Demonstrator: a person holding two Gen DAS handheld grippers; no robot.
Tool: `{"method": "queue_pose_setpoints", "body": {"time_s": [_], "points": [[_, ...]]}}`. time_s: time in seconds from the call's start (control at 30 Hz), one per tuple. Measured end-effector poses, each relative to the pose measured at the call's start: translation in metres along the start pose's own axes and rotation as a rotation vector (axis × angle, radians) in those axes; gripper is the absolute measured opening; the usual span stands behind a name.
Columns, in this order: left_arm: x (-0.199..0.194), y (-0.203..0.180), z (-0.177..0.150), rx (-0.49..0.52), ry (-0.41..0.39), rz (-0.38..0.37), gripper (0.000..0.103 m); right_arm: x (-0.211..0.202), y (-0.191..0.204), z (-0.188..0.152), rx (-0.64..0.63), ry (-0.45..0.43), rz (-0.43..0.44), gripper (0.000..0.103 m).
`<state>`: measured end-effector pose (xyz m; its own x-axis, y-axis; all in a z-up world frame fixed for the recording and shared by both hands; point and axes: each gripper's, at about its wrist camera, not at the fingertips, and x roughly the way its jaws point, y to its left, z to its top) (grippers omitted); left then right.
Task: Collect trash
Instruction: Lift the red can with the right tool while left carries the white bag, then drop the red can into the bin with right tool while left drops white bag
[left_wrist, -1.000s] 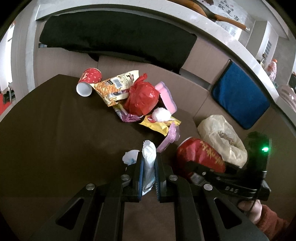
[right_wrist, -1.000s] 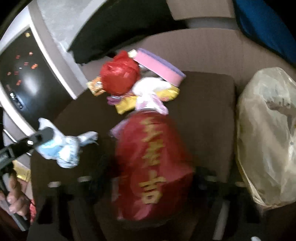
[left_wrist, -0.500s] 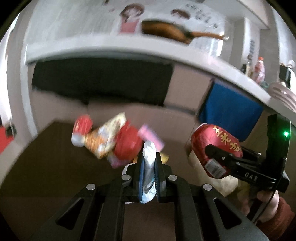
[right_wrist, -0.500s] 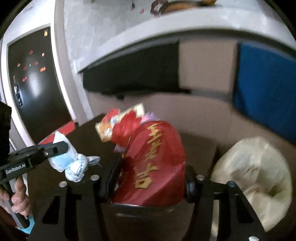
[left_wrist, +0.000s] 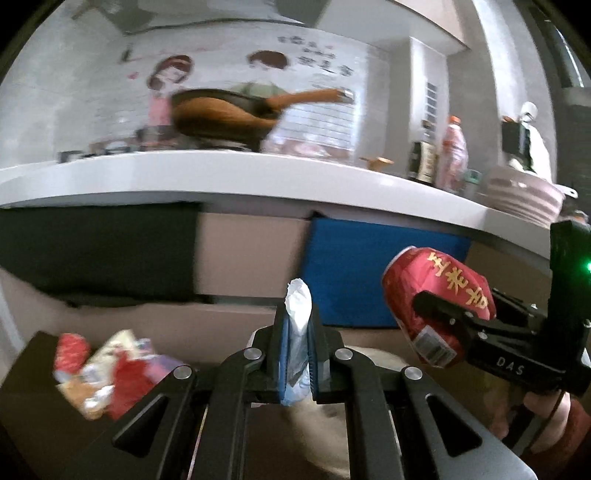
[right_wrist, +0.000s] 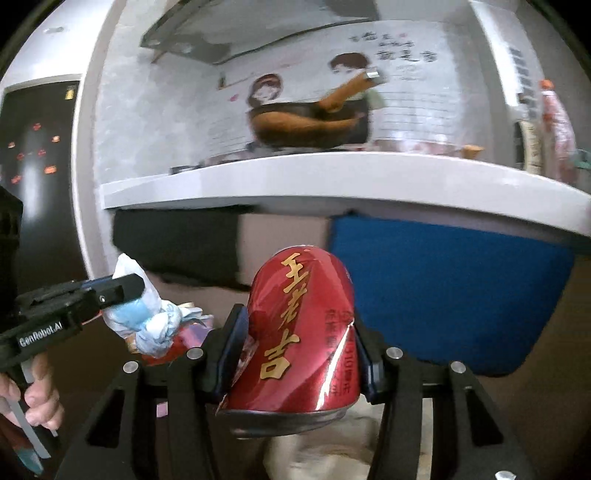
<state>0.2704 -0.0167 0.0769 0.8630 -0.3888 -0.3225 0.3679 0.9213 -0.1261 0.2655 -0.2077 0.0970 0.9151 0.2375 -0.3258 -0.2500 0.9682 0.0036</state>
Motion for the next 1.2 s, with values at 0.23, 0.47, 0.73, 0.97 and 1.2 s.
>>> {"method": "queue_pose_setpoints", "body": {"time_s": [0.23, 0.47, 0.73, 0.97, 1.2], "points": [[0.053, -0.041, -0.013, -0.014, 0.075, -0.116, 0.009, 0.003, -0.057, -0.011, 0.068, 0.037, -0.098, 0.041], [0.092, -0.048, -0.042, -0.038, 0.172, -0.16, 0.009, 0.018, -0.08, -0.035, 0.113, 0.093, -0.105, 0.032], [0.131, -0.039, -0.066, -0.102, 0.294, -0.214, 0.038, 0.027, -0.093, -0.054, 0.165, 0.097, -0.135, 0.033], [0.142, -0.026, -0.076, -0.144, 0.348, -0.21, 0.055, 0.031, -0.101, -0.072, 0.211, 0.119, -0.159, 0.045], [0.112, 0.016, -0.075, -0.149, 0.295, -0.073, 0.055, 0.033, -0.093, -0.081, 0.227, 0.12, -0.146, 0.054]]}}
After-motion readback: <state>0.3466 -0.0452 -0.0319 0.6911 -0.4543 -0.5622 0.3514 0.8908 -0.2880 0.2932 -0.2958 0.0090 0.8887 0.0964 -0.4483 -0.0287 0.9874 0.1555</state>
